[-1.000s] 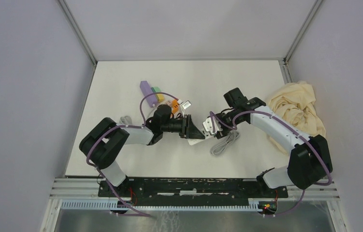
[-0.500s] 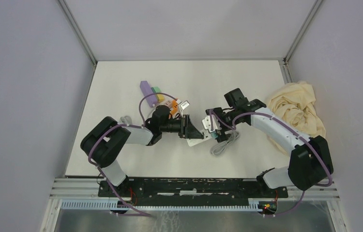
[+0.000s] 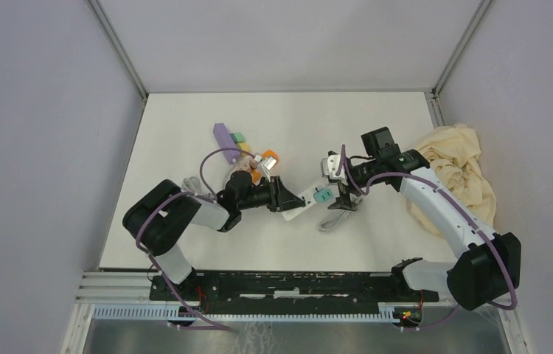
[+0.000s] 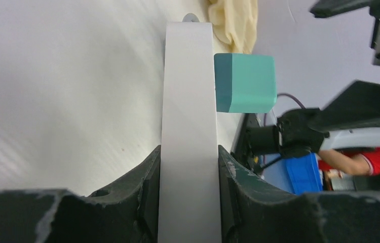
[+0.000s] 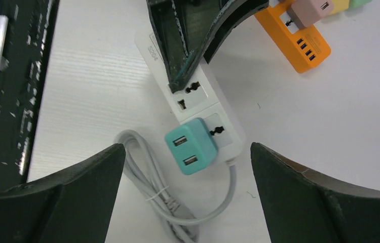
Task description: Pull the plug off the socket
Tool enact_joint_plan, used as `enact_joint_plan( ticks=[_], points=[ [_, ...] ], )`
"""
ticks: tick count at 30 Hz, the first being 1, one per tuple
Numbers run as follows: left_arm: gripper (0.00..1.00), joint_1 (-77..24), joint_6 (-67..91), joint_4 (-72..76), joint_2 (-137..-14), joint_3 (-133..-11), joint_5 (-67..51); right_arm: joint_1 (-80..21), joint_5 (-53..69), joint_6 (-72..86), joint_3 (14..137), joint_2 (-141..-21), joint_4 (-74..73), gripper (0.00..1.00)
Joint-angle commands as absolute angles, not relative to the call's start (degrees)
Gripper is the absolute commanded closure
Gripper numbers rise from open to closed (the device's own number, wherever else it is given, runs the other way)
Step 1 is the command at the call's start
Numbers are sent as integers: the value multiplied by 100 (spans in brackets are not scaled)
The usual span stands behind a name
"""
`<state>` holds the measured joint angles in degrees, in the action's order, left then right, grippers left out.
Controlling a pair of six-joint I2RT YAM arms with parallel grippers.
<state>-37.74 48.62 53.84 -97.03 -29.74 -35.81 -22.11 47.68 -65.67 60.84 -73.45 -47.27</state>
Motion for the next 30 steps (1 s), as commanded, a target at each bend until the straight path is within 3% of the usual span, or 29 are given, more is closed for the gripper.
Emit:
enact_joint_plan(
  ticks=[1,12,18,21,26,30],
  points=[
    [97,-3760,5016,6771,-9577,-2630,-2251,-2041,5378,-4475,6226,-7094,-4172,0],
    [97,-4088,4656,7589,-9439,-1839,-12,-1907,4274,-881,6134,-7713,-2427,2],
    [97,-4445,4539,8269,-9501,-1591,798,-1906,3518,2000,5303,-7882,-371,2],
    [97,-4889,4088,7832,-9360,-1755,1372,-1923,3914,2242,5345,-8132,-229,3],
    [97,-5478,3486,7204,-9142,-1956,2593,-2004,3804,1145,5686,-8394,-1083,2],
    [97,-5686,3267,7211,-9090,-1922,3213,-2003,3951,1735,5665,-8646,-967,4]
  ],
)
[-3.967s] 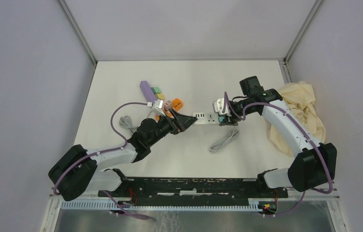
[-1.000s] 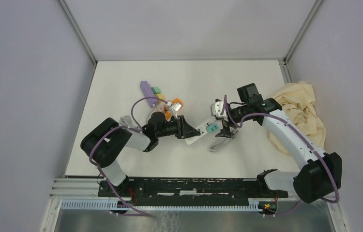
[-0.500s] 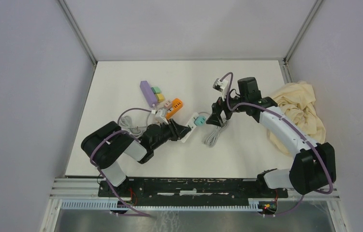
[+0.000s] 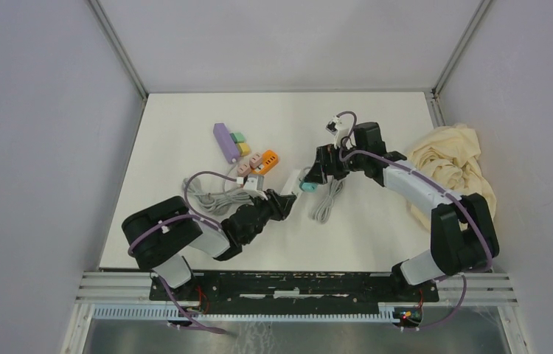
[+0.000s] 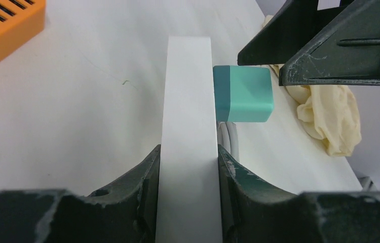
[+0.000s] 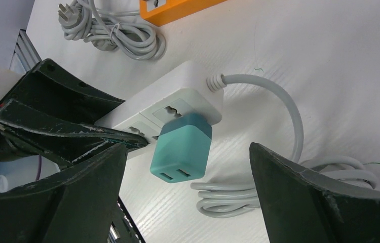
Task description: Pull the plug off the socket
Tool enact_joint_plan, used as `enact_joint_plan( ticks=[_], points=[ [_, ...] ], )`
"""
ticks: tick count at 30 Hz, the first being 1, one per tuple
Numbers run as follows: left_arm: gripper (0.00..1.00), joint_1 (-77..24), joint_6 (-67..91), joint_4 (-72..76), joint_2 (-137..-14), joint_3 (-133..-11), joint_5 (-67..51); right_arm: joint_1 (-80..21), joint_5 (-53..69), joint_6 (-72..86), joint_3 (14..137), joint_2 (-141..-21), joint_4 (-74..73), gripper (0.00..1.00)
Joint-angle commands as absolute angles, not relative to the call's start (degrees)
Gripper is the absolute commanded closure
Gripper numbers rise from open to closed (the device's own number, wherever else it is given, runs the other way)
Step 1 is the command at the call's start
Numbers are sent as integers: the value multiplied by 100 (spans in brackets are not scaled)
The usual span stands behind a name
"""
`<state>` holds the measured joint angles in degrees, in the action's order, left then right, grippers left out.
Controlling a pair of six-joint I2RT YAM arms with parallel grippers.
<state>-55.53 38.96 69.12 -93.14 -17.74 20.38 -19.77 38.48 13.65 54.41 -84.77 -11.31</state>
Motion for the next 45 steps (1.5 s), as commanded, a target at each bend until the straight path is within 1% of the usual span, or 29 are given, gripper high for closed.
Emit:
enact_joint_plan(
  ticks=[1,7,12,15,18,23,25,33,45],
  points=[
    [97,-5702,3240,7215,-9098,-1924,3261,-2005,4035,1880,5617,-8684,-858,4],
    [97,-5806,3110,7383,-9133,-1877,3454,-2180,4097,2474,5502,-8904,-565,6],
    [97,-5894,2914,7580,-9246,-1887,3427,-2172,4029,4166,5129,-9242,495,6],
    [97,-5953,2775,7612,-9318,-1938,3473,-2180,3901,4835,5135,-9431,552,9],
    [97,-6002,2668,7612,-9360,-1972,3516,-2154,3865,4972,5275,-9579,299,13],
    [97,-6034,2557,7609,-9401,-1995,3570,-2108,3946,5091,5280,-9645,366,27],
    [97,-6037,2513,7599,-9412,-2003,3597,-2097,3978,5102,5294,-9637,360,29],
    [97,-6062,2437,7585,-9432,-2012,3701,-2085,4105,5160,5309,-9629,346,38],
    [97,-6060,2501,7638,-9450,-1951,3870,-2085,4232,5716,4979,-9581,1097,43]
  ],
)
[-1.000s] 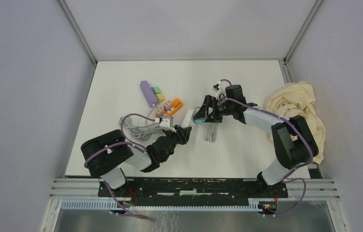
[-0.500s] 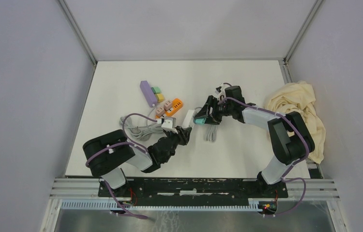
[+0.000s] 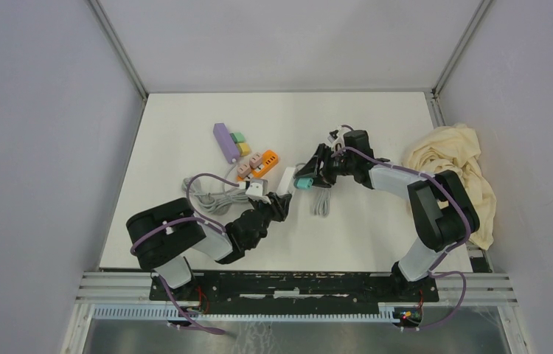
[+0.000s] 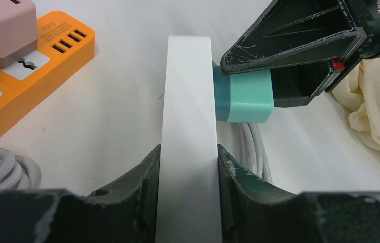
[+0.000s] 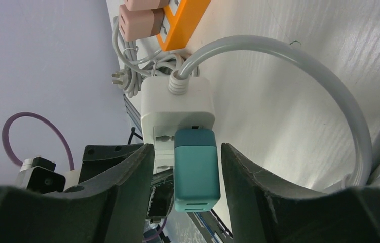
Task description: Pull the plug off the socket
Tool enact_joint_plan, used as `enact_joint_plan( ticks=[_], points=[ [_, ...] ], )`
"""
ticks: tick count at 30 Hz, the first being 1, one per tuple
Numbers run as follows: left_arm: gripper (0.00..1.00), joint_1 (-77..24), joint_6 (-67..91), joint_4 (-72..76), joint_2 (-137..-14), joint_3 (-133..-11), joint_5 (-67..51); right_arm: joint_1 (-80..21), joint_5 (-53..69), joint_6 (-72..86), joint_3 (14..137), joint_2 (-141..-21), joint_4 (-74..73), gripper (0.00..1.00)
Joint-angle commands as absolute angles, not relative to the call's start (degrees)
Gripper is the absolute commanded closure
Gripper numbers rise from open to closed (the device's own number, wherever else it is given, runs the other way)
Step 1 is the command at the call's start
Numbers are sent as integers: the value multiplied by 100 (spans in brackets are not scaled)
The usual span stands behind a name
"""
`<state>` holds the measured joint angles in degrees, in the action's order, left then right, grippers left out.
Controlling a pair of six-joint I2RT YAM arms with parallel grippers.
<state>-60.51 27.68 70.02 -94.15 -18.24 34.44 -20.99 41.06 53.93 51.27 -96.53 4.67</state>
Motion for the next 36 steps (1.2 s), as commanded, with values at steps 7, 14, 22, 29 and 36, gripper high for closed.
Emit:
enact_joint_plan(
  ticks=[7,14,22,29,36],
  points=[
    [97,-6057,2553,7686,-9458,-1925,3900,-2093,4234,5892,4805,-9695,1361,50],
    [97,-6053,2582,7617,-9459,-1946,3916,-2105,4263,5949,4710,-9562,1488,66],
    [97,-6040,2578,7526,-9442,-1975,3780,-2255,4183,6258,4303,-9490,2201,100],
    [97,-6016,2538,7436,-9427,-1988,3710,-2719,3887,6425,3884,-9470,3059,100],
    [97,-5962,2347,7501,-9376,-1908,3242,-2297,4165,6345,4055,-9529,2999,100]
  ],
)
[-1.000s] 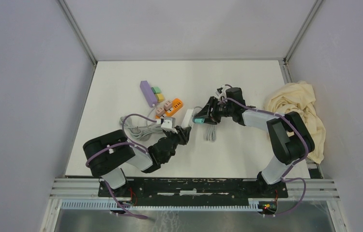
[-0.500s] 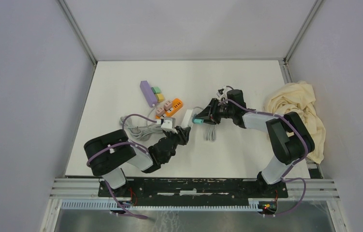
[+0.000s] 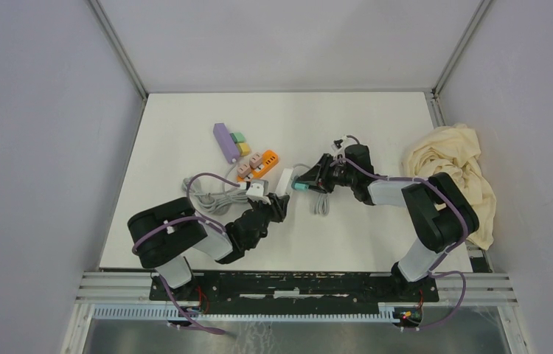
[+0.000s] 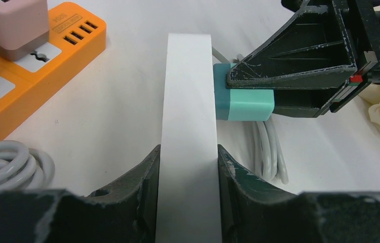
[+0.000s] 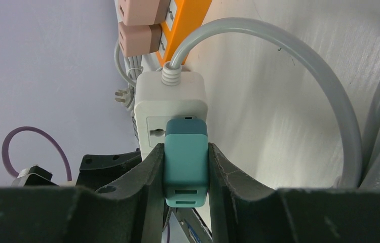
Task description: Pull the plug off the socket
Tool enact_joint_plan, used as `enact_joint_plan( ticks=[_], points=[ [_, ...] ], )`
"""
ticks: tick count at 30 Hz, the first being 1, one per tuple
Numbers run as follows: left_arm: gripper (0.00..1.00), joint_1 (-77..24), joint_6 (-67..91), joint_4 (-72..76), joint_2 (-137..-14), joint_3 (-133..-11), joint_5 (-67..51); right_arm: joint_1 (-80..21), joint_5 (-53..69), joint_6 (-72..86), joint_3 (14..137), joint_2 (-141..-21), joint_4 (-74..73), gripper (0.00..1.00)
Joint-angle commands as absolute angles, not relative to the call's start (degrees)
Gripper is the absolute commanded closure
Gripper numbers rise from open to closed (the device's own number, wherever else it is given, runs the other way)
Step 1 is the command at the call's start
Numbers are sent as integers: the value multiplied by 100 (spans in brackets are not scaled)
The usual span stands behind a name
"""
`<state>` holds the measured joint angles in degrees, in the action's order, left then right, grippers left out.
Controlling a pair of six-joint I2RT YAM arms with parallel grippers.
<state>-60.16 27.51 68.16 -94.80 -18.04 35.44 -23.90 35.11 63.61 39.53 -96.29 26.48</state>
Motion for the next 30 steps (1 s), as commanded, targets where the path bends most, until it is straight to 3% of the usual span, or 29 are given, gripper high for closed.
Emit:
enact_joint_plan(
  ticks=[1,17,30],
  points=[
    [97,-5955,2324,7519,-9370,-1901,3122,-2187,4190,6305,4086,-9531,2948,100],
    [97,-5898,2411,7581,-9333,-1797,3080,-1764,4283,5903,4242,-9391,2410,100],
    [97,-5882,2468,7471,-9373,-1859,3243,-2393,4023,6139,4046,-9303,2958,100]
  ],
)
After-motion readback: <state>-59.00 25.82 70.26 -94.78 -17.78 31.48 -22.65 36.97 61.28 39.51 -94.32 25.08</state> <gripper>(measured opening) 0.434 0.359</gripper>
